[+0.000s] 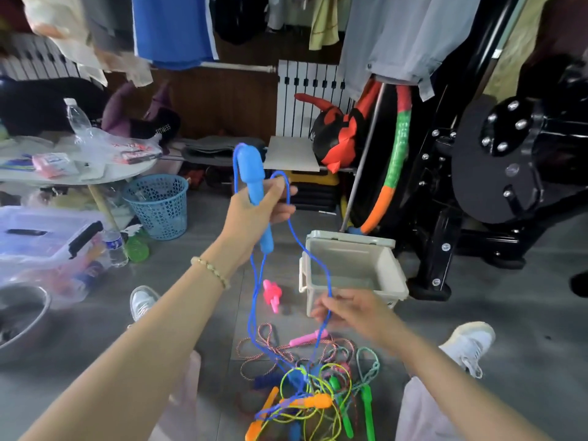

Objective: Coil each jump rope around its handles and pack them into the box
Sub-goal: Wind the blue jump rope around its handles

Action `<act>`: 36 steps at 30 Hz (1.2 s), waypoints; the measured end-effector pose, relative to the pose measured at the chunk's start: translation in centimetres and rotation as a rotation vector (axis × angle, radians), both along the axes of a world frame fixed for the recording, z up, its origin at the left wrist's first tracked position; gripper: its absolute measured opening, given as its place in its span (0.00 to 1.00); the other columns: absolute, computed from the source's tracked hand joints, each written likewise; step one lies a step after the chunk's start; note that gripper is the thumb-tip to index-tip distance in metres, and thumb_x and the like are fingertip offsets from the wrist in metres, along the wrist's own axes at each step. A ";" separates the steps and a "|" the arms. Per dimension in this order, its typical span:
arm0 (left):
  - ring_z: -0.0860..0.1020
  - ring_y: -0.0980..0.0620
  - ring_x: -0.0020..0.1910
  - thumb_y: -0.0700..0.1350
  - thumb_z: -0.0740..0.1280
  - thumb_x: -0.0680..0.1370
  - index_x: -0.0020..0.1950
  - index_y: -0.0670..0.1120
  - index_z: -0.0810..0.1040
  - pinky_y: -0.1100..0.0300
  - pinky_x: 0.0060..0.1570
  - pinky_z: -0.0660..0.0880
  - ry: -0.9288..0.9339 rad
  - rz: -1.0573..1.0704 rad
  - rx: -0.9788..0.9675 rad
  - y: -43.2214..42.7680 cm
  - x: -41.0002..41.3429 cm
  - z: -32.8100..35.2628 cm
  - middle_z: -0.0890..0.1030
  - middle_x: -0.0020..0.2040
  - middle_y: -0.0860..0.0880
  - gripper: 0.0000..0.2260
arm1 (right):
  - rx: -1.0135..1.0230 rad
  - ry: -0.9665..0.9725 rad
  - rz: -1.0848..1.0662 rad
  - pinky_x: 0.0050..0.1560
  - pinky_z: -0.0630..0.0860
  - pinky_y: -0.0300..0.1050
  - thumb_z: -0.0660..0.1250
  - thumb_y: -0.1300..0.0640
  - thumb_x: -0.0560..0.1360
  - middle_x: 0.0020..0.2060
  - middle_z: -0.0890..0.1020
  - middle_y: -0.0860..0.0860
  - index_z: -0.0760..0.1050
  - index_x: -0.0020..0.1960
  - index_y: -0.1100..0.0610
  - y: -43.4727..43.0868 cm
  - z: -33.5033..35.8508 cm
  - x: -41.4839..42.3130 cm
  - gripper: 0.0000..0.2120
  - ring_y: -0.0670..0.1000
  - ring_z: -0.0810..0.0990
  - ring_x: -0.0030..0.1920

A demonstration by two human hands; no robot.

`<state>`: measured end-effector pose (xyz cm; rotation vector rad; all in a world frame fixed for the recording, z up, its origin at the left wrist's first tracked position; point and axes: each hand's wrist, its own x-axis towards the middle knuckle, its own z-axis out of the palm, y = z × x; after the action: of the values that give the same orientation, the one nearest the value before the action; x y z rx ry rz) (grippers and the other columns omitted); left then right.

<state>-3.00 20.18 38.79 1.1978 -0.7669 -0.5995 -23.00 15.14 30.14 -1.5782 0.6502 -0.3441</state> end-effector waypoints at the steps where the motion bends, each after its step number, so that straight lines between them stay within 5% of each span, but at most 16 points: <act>1: 0.80 0.58 0.30 0.47 0.62 0.81 0.51 0.46 0.79 0.67 0.34 0.76 -0.005 -0.028 0.067 0.2 -0.2 -0.9 0.84 0.46 0.51 0.08 | -0.011 -0.057 -0.075 0.47 0.80 0.41 0.62 0.62 0.78 0.37 0.85 0.50 0.79 0.46 0.59 -0.4 0.7 0.2 0.07 0.47 0.84 0.41; 4: 0.79 0.54 0.30 0.57 0.62 0.79 0.50 0.45 0.80 0.61 0.35 0.76 -0.106 -0.171 0.349 1.1 -1.4 -4.8 0.85 0.45 0.47 0.17 | -0.020 -0.250 -0.216 0.42 0.80 0.39 0.62 0.61 0.77 0.37 0.85 0.51 0.78 0.46 0.59 -1.5 3.7 1.1 0.06 0.49 0.84 0.40; 7: 0.81 0.49 0.35 0.50 0.60 0.81 0.54 0.43 0.79 0.50 0.44 0.80 -0.123 -0.414 0.442 2.4 -3.8 -7.4 0.85 0.45 0.49 0.13 | -0.054 -0.323 -0.259 0.42 0.80 0.38 0.62 0.59 0.78 0.37 0.85 0.50 0.78 0.47 0.58 -2.1 6.5 2.3 0.07 0.49 0.84 0.41; 9: 0.81 0.53 0.34 0.44 0.61 0.81 0.56 0.41 0.78 0.59 0.42 0.81 -0.078 -0.494 0.388 2.9 -5.4 -7.7 0.84 0.43 0.55 0.10 | -0.078 -0.340 -0.281 0.42 0.80 0.38 0.62 0.58 0.78 0.38 0.85 0.50 0.79 0.47 0.57 -2.5 7.7 3.1 0.07 0.49 0.84 0.42; 13: 0.81 0.56 0.28 0.38 0.64 0.79 0.49 0.34 0.76 0.67 0.31 0.76 -0.050 -0.335 0.293 2.2 -6.0 -6.1 0.82 0.35 0.50 0.07 | -0.004 -0.378 -0.314 0.46 0.80 0.41 0.61 0.52 0.79 0.46 0.84 0.51 0.78 0.51 0.53 -3.0 8.3 3.8 0.09 0.49 0.84 0.47; 17: 0.82 0.55 0.31 0.41 0.65 0.79 0.49 0.34 0.77 0.66 0.34 0.78 -0.091 -0.214 0.170 1.4 -4.5 -2.7 0.82 0.36 0.47 0.09 | 0.120 -0.301 -0.156 0.60 0.74 0.47 0.55 0.39 0.73 0.54 0.82 0.48 0.75 0.59 0.51 -2.1 5.5 3.7 0.23 0.47 0.80 0.56; 19: 0.81 0.56 0.31 0.42 0.65 0.79 0.49 0.40 0.80 0.67 0.34 0.77 -0.097 -0.170 0.121 0.9 -3.7 -1.2 0.82 0.34 0.51 0.07 | 0.184 -0.247 -0.048 0.57 0.75 0.43 0.55 0.39 0.71 0.51 0.83 0.49 0.75 0.61 0.54 -0.8 3.6 3.3 0.27 0.47 0.81 0.53; 22: 0.79 0.59 0.29 0.42 0.63 0.80 0.49 0.44 0.79 0.69 0.33 0.75 -0.025 -0.125 0.018 0.1 -2.0 0.9 0.81 0.31 0.55 0.06 | 0.052 -0.029 0.084 0.55 0.76 0.39 0.58 0.45 0.75 0.41 0.83 0.50 0.78 0.55 0.58 0.8 1.4 2.0 0.20 0.45 0.82 0.49; 25: 0.79 0.59 0.30 0.43 0.62 0.81 0.51 0.44 0.79 0.69 0.34 0.75 0.001 -0.049 -0.029 -0.4 0.1 2.3 0.82 0.37 0.52 0.06 | -0.065 0.117 0.210 0.57 0.77 0.46 0.60 0.53 0.79 0.36 0.83 0.50 0.79 0.49 0.56 1.3 -0.2 0.7 0.11 0.49 0.83 0.46; 30: 0.82 0.56 0.34 0.50 0.60 0.81 0.59 0.41 0.77 0.64 0.35 0.78 -0.053 -0.173 0.246 -0.1 0.2 -2.1 0.83 0.50 0.47 0.15 | 0.082 -0.164 -0.064 0.45 0.80 0.45 0.57 0.56 0.79 0.35 0.84 0.51 0.77 0.50 0.57 -0.3 2.9 1.4 0.11 0.48 0.83 0.36; 33: 0.83 0.57 0.43 0.53 0.58 0.81 0.52 0.44 0.80 0.65 0.46 0.78 -0.196 -0.344 0.439 1.8 -1.8 -5.9 0.85 0.44 0.54 0.16 | 0.031 -0.234 -0.126 0.47 0.79 0.45 0.58 0.54 0.79 0.37 0.85 0.49 0.78 0.50 0.54 -1.5 5.2 2.5 0.10 0.47 0.83 0.38; 36: 0.80 0.52 0.58 0.51 0.54 0.82 0.62 0.43 0.76 0.62 0.58 0.74 -0.107 -0.627 0.436 3.5 -5.0 -9.0 0.82 0.57 0.49 0.18 | 0.019 -0.272 -0.197 0.41 0.80 0.40 0.59 0.55 0.80 0.37 0.85 0.50 0.78 0.51 0.55 -2.2 6.0 3.3 0.09 0.47 0.84 0.38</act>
<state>-7.97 23.69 29.76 1.3907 -1.1545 -1.2757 -19.69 12.94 36.12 -1.4199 0.5953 -0.6852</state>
